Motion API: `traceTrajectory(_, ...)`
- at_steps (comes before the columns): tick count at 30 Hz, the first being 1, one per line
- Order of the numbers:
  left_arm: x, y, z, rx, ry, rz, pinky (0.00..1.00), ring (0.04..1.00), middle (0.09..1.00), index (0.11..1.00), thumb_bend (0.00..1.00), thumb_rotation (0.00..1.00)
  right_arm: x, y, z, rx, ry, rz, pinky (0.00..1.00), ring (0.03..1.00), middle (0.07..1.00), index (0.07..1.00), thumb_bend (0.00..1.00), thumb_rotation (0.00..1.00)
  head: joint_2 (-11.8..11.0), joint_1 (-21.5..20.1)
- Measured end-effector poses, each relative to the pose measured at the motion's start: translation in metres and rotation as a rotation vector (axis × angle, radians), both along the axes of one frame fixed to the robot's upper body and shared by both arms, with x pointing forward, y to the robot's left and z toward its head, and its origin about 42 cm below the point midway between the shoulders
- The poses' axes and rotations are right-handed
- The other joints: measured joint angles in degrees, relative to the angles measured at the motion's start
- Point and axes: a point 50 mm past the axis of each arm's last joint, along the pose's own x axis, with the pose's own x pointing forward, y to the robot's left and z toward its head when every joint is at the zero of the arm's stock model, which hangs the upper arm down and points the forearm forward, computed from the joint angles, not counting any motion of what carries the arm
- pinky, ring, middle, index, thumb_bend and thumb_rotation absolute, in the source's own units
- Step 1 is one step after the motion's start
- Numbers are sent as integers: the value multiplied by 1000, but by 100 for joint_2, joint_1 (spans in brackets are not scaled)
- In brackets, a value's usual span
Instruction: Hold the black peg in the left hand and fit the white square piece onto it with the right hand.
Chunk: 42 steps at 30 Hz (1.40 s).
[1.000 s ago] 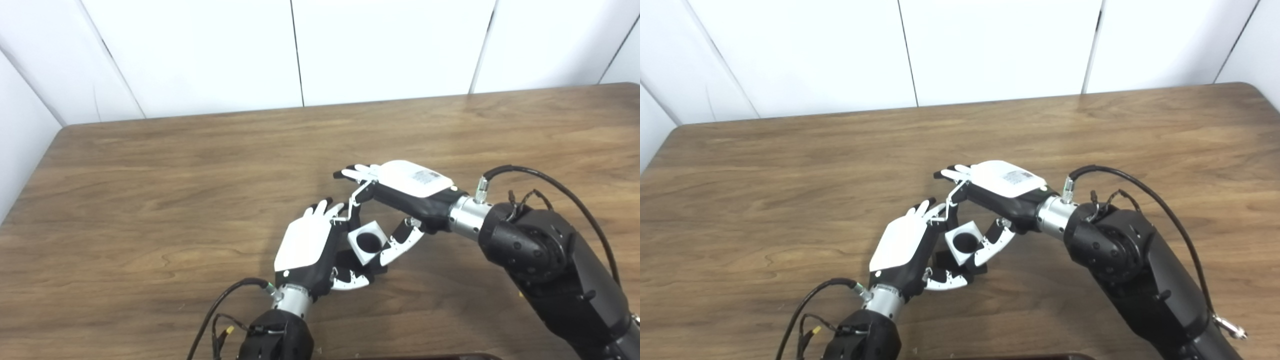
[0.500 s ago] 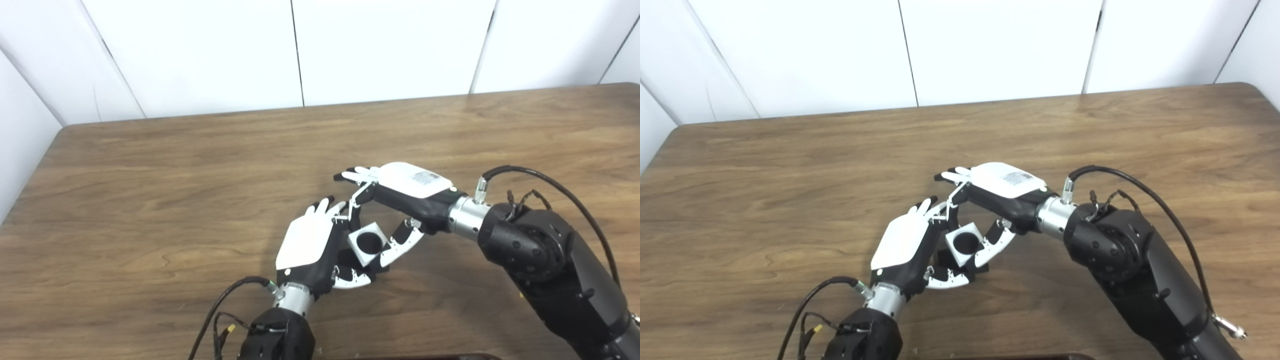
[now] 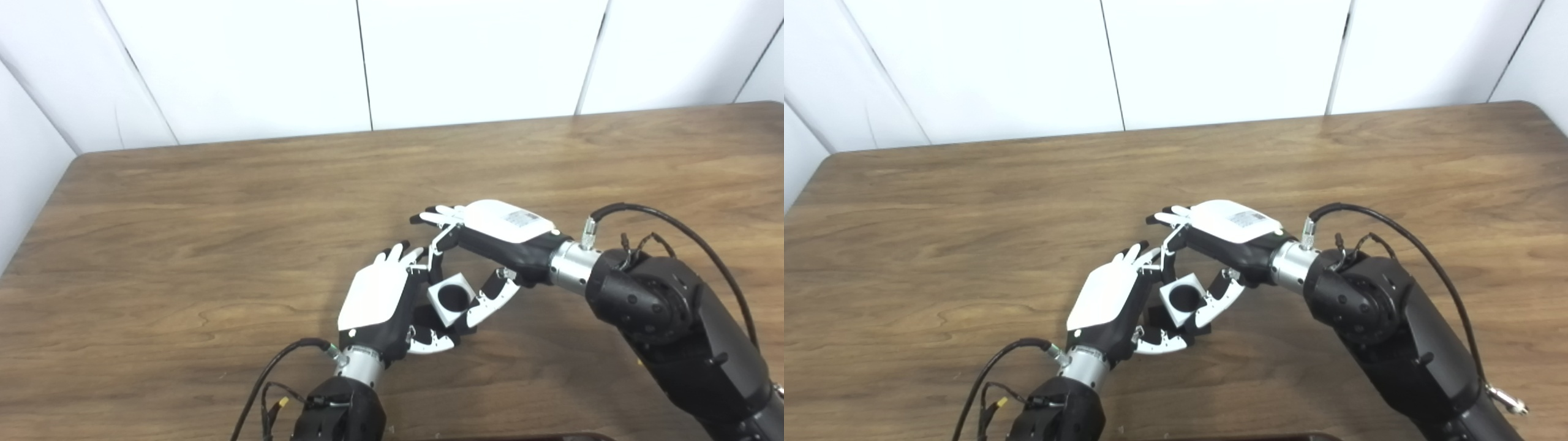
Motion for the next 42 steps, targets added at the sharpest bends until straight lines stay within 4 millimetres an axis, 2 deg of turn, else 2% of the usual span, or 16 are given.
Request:
traceTrajectory(2,0,0,0,0,0,0,1000,1000,927,492,520,63,0,0,0,-1,2,-1,1000,1000,964,650,863,358,9,0)
traceTrajectory(6,0,1,0,3,5,7,1000,1000,925,493,519,63,0,0,0,-4,10,2,1000,1000,965,659,885,377,26,-9)
traceTrajectory(28,0,1,-1,23,21,10,1000,1000,916,495,523,71,1,-4,0,-6,31,-16,1000,1000,962,659,899,400,70,9)
traceTrajectory(29,-1,1,0,24,23,11,1000,1000,916,564,672,110,1,-4,0,-7,33,-17,1000,1000,962,658,899,401,70,9)
traceTrajectory(30,-1,1,0,25,26,9,1000,1000,917,601,750,132,1,-4,0,-7,34,-17,1000,1000,961,658,899,402,79,9)
traceTrajectory(32,-1,1,0,25,28,8,1000,1000,914,639,830,156,2,-4,0,-7,37,-20,1000,1000,963,660,900,407,79,9)
traceTrajectory(42,-1,1,0,30,28,10,1000,1000,914,674,831,187,2,-10,1,-15,42,-35,1000,1000,962,661,907,403,105,44)
